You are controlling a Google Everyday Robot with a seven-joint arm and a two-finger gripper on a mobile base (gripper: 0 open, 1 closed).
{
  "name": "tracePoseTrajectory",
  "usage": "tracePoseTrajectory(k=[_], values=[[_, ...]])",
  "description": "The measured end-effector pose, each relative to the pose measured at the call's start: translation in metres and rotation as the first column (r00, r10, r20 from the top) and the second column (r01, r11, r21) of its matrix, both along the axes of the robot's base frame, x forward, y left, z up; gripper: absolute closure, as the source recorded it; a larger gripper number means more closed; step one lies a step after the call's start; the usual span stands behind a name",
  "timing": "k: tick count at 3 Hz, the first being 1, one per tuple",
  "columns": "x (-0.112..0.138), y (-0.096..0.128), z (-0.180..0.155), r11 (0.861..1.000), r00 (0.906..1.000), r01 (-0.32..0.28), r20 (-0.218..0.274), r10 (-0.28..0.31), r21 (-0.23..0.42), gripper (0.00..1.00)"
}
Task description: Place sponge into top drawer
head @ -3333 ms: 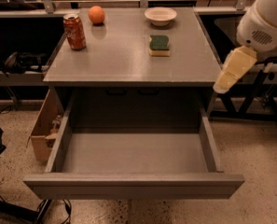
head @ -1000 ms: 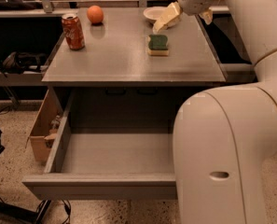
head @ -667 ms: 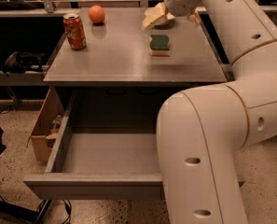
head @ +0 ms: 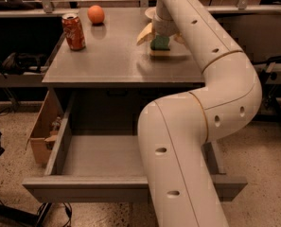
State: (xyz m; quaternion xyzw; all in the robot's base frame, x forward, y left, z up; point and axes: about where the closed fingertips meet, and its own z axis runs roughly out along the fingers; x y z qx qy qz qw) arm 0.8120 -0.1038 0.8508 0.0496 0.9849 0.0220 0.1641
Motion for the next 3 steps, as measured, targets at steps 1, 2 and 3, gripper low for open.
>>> tracePoseTrajectory(k=[1, 2, 3], values=[[0.0024, -0.0031, -0.0229, 0.997, 0.9968, 0.07, -0.037, -0.07, -0.014, 0.25], [0.0048, -0.0022, -0.0228, 0.997, 0.9969, 0.072, -0.03, -0.072, -0.01, 0.5], [0.0048, -0.0022, -0.0152, 0.997, 0.9969, 0.072, -0.03, -0.072, -0.01, 0.72]])
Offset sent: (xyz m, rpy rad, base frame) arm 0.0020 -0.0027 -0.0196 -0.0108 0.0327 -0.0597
